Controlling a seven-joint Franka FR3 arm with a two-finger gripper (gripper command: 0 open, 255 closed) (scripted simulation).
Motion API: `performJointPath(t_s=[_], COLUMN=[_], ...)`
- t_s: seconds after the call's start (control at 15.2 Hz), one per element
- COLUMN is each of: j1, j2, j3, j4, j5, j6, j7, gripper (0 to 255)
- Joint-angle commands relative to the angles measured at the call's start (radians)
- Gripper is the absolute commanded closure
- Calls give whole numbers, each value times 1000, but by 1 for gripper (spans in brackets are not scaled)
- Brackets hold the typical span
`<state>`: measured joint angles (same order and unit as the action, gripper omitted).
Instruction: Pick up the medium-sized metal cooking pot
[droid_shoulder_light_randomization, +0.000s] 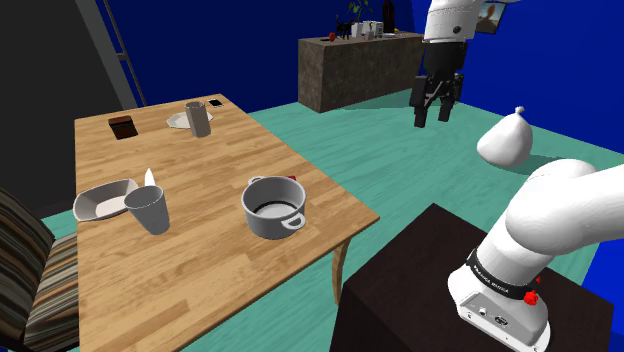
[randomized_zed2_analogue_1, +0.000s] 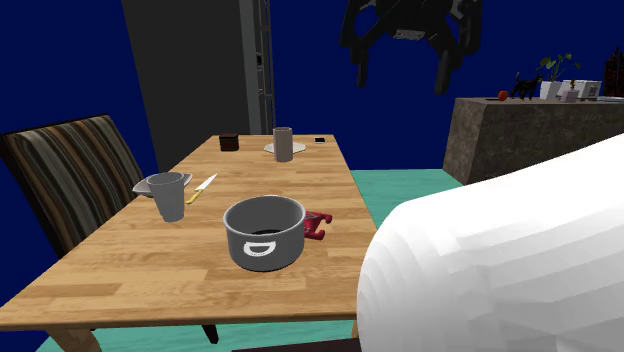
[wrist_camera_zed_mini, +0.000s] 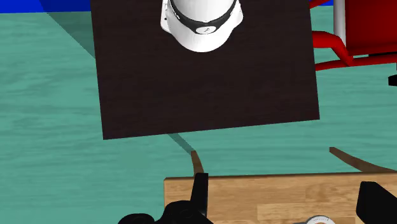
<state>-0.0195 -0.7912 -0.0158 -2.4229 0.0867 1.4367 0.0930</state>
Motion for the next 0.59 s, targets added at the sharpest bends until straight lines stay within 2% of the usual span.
performJointPath(t_s=[0.0,0.53], j1=[0,16], j2=[0,238], j3=[0,45], j4=[0,-25], j5=[0,27], j6=[0,274], j7=[0,22], gripper=[0,0])
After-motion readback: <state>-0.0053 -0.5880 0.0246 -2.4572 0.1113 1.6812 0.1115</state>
